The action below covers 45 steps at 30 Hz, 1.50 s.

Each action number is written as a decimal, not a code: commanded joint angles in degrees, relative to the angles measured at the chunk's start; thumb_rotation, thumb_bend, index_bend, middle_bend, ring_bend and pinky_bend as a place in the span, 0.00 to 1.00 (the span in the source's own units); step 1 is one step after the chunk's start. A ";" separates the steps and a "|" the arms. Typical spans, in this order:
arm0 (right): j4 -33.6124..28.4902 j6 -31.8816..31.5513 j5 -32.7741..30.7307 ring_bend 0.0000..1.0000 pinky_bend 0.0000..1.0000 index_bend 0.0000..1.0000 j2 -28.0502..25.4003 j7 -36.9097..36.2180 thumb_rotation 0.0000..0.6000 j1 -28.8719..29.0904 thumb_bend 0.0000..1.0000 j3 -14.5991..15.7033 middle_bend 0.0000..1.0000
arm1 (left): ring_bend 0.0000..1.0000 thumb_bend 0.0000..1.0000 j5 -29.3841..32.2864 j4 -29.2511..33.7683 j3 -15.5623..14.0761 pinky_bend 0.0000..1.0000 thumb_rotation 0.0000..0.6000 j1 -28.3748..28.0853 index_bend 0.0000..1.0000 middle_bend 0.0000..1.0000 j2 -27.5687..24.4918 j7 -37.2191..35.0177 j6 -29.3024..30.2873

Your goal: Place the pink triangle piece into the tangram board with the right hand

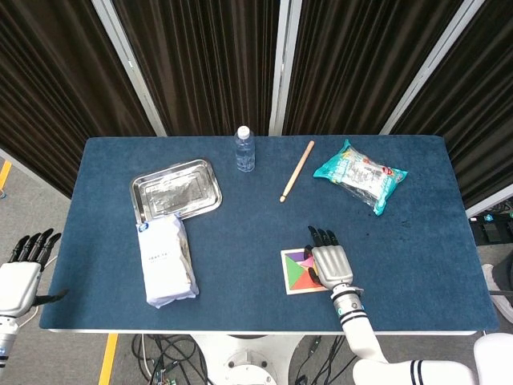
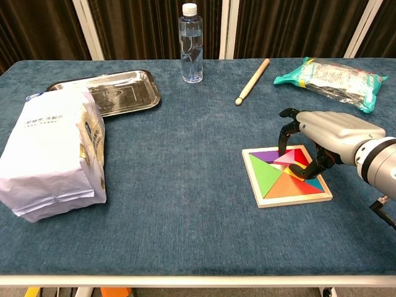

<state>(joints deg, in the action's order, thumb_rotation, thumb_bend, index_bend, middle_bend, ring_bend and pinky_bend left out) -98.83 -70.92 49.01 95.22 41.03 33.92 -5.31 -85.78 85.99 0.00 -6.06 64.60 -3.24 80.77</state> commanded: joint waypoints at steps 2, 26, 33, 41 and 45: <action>0.38 -0.04 0.04 0.00 0.00 0.52 0.42 0.11 1.00 -0.03 0.34 -0.11 0.00 | 0.00 0.00 0.03 -0.38 -0.07 0.00 1.00 0.09 0.00 0.00 0.09 -0.42 -0.03; 1.47 1.38 -0.25 0.00 0.00 0.48 1.65 0.20 1.00 0.09 0.30 -0.56 0.00 | 0.00 0.00 -0.02 -0.85 -0.06 0.00 1.00 0.21 0.00 0.00 0.06 -0.94 0.04; 1.59 2.13 -0.25 0.00 0.00 0.27 1.66 -0.15 1.00 0.34 0.30 -0.79 0.00 | 0.00 0.00 0.01 -0.91 0.04 0.00 1.00 0.18 0.00 0.00 0.06 -1.06 0.06; 1.23 2.09 -0.14 0.00 0.00 0.26 1.36 -0.28 1.00 0.24 0.28 -0.69 0.00 | 0.00 0.00 0.03 -0.80 0.03 0.00 1.00 0.18 0.00 0.00 -0.02 -1.02 0.02; 0.68 1.84 0.19 0.00 0.00 0.25 0.85 -0.60 1.00 0.05 0.28 -0.72 0.00 | 0.00 0.00 0.07 -0.77 0.06 0.00 1.00 0.14 0.00 0.00 0.05 -0.92 -0.04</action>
<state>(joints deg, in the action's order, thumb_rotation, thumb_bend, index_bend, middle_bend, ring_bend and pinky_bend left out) -98.12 -69.05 49.18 96.10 40.46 33.99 -6.03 -85.71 85.22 0.07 -5.92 64.65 -4.16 80.74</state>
